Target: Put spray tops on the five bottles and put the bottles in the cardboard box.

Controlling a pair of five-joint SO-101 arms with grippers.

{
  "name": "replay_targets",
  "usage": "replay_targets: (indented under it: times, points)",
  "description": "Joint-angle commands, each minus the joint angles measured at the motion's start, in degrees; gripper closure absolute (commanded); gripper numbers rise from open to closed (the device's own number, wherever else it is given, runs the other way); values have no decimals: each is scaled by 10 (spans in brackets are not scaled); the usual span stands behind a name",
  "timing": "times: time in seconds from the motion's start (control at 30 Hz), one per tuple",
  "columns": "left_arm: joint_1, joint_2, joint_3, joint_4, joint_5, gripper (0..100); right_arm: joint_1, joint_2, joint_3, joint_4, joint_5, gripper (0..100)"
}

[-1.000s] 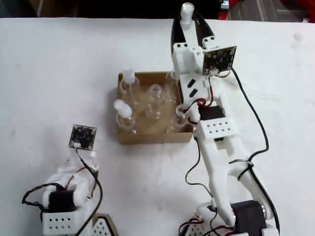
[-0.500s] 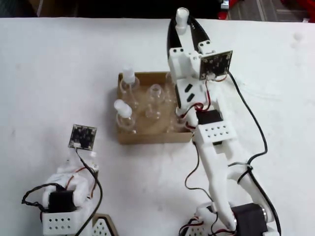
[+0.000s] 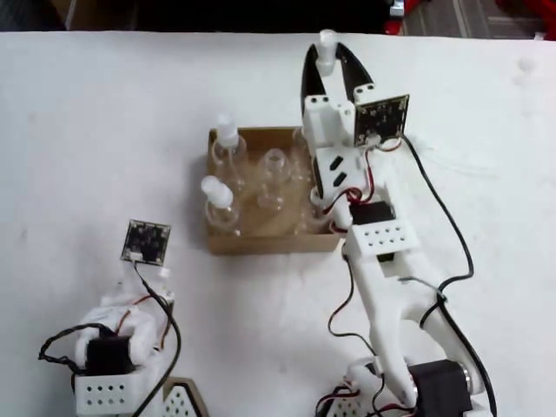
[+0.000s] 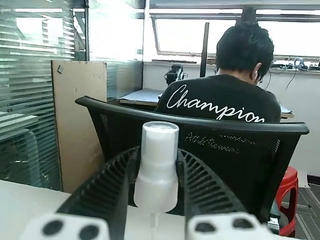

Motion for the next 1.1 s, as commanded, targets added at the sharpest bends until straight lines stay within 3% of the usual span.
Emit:
replay_targets:
  times: [0.0,0.83,1.07]
  points:
    - [7,-5,-1,-13,-4,975,-7,-15,0,-16,-4,984]
    - [7,-5,-1,-13,-4,975,-11,39,75,-16,1,981]
    - [7,-5,-1,-13,-4,975,-14,87,54,-15,1,822]
